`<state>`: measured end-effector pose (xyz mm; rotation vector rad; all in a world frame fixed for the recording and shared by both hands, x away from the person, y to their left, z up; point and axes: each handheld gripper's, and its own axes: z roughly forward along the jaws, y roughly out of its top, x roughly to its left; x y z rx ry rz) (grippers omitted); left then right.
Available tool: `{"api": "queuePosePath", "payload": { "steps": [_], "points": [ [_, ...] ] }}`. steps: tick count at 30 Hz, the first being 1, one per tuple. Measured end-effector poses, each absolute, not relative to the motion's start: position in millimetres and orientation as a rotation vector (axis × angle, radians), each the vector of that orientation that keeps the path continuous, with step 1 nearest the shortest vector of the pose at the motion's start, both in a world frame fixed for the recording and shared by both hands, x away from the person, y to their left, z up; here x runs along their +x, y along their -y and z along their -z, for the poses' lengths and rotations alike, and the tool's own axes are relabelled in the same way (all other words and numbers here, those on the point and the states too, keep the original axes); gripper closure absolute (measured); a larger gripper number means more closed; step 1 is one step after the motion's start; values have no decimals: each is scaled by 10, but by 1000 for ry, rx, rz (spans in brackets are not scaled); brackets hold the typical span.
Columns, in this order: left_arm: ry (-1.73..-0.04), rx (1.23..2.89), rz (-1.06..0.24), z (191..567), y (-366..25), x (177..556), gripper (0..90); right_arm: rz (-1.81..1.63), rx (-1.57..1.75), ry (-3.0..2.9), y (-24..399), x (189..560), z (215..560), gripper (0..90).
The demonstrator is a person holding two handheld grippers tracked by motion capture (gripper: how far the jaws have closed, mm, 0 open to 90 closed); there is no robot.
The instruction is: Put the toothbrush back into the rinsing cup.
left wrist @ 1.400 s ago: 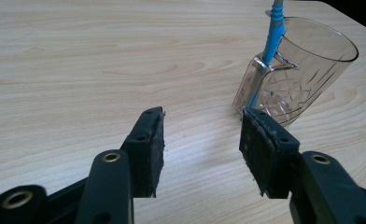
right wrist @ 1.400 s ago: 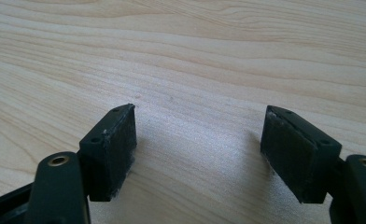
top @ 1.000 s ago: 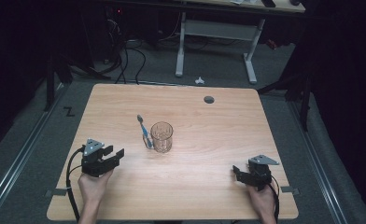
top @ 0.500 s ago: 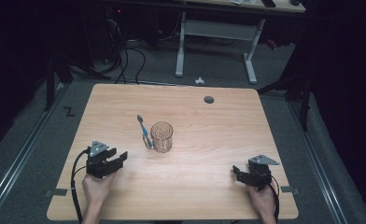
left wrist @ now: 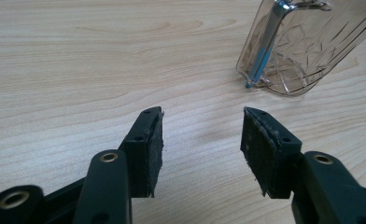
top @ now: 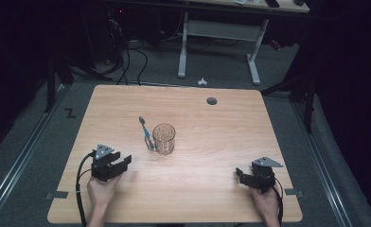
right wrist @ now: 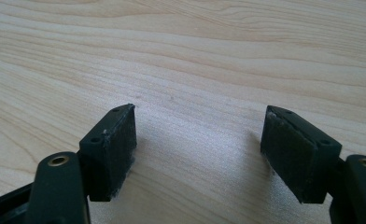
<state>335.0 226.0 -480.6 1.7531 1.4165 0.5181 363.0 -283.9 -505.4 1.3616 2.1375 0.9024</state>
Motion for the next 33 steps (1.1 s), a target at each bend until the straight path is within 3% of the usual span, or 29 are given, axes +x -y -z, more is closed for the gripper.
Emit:
{"api": "queuePosePath", "payload": {
  "steps": [33],
  "points": [
    [-1449,1821,-534,5056,-2116,3417,485,-902,1361,-2138,2838,3629,5054,269]
  ]
}}
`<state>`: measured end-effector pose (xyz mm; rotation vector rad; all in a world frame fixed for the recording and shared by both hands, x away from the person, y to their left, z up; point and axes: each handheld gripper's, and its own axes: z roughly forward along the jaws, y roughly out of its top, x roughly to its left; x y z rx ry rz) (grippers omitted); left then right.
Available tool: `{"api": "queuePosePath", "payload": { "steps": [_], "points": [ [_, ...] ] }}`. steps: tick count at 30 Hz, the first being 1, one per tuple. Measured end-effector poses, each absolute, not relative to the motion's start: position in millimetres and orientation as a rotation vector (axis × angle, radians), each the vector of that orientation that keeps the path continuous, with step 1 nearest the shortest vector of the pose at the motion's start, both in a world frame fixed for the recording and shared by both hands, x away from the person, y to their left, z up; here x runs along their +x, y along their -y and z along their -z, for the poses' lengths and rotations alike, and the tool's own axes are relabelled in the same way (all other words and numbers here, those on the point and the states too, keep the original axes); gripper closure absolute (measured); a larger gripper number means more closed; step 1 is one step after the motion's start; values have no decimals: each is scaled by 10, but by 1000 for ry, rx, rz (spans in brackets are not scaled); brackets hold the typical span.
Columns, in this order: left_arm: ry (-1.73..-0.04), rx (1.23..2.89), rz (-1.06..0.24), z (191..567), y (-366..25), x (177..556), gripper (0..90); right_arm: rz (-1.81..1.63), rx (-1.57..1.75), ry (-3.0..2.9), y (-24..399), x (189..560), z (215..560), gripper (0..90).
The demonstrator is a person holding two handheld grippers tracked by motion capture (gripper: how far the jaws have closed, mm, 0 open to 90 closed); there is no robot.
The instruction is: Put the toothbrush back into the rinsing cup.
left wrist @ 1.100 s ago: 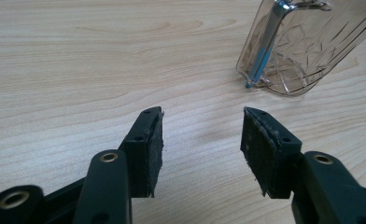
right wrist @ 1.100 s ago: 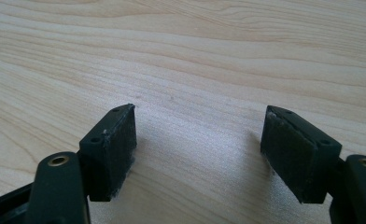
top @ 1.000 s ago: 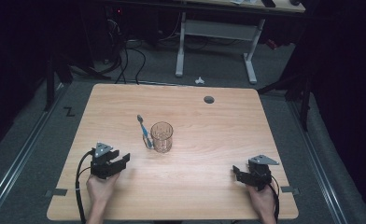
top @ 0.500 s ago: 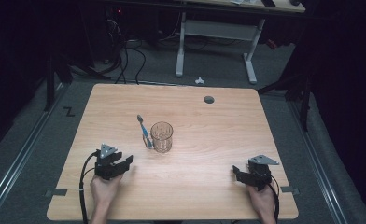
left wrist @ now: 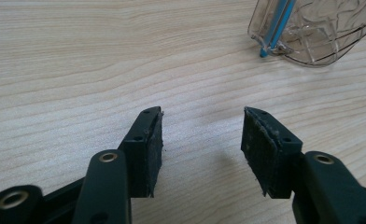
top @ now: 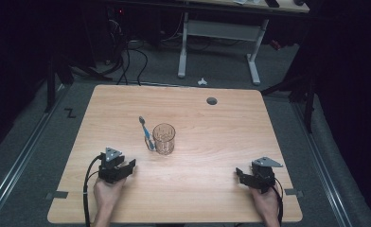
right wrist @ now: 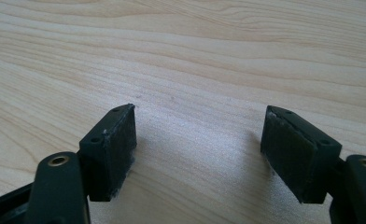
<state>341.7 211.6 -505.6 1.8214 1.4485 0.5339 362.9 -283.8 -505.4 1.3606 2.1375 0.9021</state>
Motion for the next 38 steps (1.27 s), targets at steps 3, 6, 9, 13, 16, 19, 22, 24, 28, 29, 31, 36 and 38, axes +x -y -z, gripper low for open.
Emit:
{"api": "queuePosePath", "payload": {
  "steps": [3,6,9,13,16,19,22,24,28,29,31,36,38],
  "points": [
    [-1446,1817,-537,5061,-2102,3422,484,-902,1361,-2138,2838,3629,5053,269],
    [-1444,1824,-540,5069,-2086,3428,484,-902,1361,-2138,2838,3629,5054,269],
    [-1440,1821,-547,5080,-2062,3433,484,-902,1361,-2138,2838,3629,5054,269],
    [-1436,1831,-556,5093,-2039,3441,482,-902,1360,-2138,2838,3629,5054,269],
    [-1431,1837,-566,5100,-2023,3444,477,-902,1361,-2138,2838,3629,5054,269],
    [-1426,1843,-576,5103,-2012,3443,471,-902,1360,-2138,2838,3629,5054,269],
    [-1418,1861,-594,5104,-1991,3440,456,-902,1361,-2138,2838,3629,5054,269],
    [-1412,1874,-600,5106,-1976,3439,438,-902,1360,-2138,2838,3629,5054,269],
    [-1402,1892,-604,5107,-1960,3435,391,-902,1360,-2138,2838,3629,5054,269],
    [-1402,1891,-602,5108,-1961,3433,381,-902,1361,-2138,2838,3629,5054,269],
    [-1402,1889,-597,5108,-1961,3433,365,-902,1361,-2138,2838,3629,5054,269],
    [-1403,1897,-601,5109,-1946,3431,341,-902,1360,-2138,2838,3629,5054,268],
    [-1402,1893,-591,5109,-1954,3432,333,-903,1364,-2137,2836,3627,5053,267]
  ]
}}
